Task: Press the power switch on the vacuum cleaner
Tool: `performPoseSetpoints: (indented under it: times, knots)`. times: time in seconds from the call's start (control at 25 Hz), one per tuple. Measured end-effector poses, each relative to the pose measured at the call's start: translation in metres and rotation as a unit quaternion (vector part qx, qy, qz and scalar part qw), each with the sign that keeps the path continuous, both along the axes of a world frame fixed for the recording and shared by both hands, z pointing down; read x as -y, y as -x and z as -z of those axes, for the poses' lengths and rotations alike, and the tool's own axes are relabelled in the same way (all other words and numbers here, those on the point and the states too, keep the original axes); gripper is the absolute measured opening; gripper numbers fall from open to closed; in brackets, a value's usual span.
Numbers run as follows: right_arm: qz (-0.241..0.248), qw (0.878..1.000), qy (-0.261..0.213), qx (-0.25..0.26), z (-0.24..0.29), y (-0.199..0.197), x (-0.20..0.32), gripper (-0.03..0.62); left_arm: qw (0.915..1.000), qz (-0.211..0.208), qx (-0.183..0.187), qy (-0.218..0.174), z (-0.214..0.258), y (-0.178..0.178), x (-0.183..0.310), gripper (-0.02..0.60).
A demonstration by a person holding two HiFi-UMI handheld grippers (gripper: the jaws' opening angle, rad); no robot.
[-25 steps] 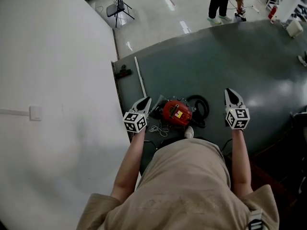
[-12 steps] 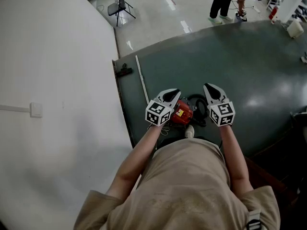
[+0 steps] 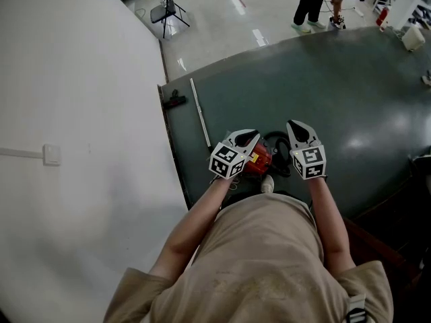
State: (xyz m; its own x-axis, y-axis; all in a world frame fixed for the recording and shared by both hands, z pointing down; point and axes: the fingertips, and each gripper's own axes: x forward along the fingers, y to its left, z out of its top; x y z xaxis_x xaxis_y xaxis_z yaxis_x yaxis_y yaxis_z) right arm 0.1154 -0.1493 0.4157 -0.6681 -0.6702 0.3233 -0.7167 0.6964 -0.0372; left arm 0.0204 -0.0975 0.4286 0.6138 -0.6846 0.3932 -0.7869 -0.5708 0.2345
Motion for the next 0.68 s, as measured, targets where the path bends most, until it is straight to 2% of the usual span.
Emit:
performPoseSetpoints:
  times: [0.68]
  knots:
    - [-0.004,1.0,-0.008,-0.013,-0.003,-0.026,-0.001,0.008,0.9999,-0.001,-0.012,0.008,-0.006,-0.015,0.002,0.008]
